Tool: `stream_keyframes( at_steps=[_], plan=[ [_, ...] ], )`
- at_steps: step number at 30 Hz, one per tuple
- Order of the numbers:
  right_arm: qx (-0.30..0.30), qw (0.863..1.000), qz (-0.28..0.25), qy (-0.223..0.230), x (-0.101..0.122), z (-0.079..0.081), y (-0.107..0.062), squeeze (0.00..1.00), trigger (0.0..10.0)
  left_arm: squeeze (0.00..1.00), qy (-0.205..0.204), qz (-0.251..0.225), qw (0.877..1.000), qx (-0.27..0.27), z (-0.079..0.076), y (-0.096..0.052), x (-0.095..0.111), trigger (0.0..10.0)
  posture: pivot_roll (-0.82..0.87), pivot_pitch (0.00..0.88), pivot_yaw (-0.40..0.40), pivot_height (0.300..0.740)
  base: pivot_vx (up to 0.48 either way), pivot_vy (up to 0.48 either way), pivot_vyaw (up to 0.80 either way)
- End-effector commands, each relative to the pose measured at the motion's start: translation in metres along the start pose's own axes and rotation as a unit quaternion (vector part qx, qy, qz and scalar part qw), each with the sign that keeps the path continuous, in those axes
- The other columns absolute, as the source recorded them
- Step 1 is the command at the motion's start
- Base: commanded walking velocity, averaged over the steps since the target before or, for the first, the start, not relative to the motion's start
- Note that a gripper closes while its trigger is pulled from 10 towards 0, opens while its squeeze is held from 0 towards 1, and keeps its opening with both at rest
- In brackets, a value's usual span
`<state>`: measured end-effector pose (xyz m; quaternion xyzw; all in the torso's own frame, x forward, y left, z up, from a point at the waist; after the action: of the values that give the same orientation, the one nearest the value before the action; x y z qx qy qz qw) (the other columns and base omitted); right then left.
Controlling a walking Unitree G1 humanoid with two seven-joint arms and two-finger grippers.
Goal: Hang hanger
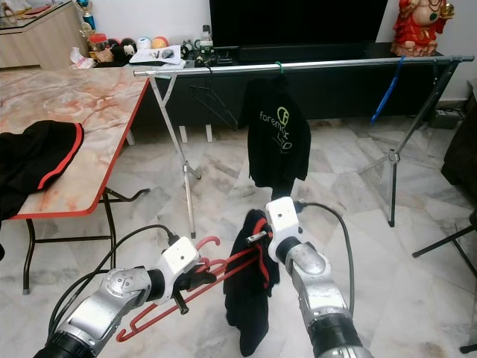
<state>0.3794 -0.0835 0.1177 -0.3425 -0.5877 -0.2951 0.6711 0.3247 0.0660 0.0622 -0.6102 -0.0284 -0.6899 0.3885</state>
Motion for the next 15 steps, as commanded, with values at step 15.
stream_keyframes(
  at_steps=[15],
  plan=[
    [-0.029,0.996,0.085,-0.017,-0.023,0.001,-0.012,0.0,10.0,0.0,0.008,0.003,0.999,0.044,0.013,0.001,-0.001,10.0,0.08,0.076,0.038,0.74,0.0,0.0,0.0]
  ],
)
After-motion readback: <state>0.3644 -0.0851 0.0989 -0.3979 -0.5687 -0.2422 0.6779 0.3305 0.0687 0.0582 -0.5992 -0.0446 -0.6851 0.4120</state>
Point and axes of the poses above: a point about 5 cm out from each wrist's last joint towards the gripper, its own y axis pointing out of the wrist towards the gripper, its own x axis along the axis of the wrist's last joint, z = x × y, the point moved 5 cm from there along y, pointing out of the wrist towards the gripper, and after that the axes turned 8 degrees about y, right-handed, at the moved point
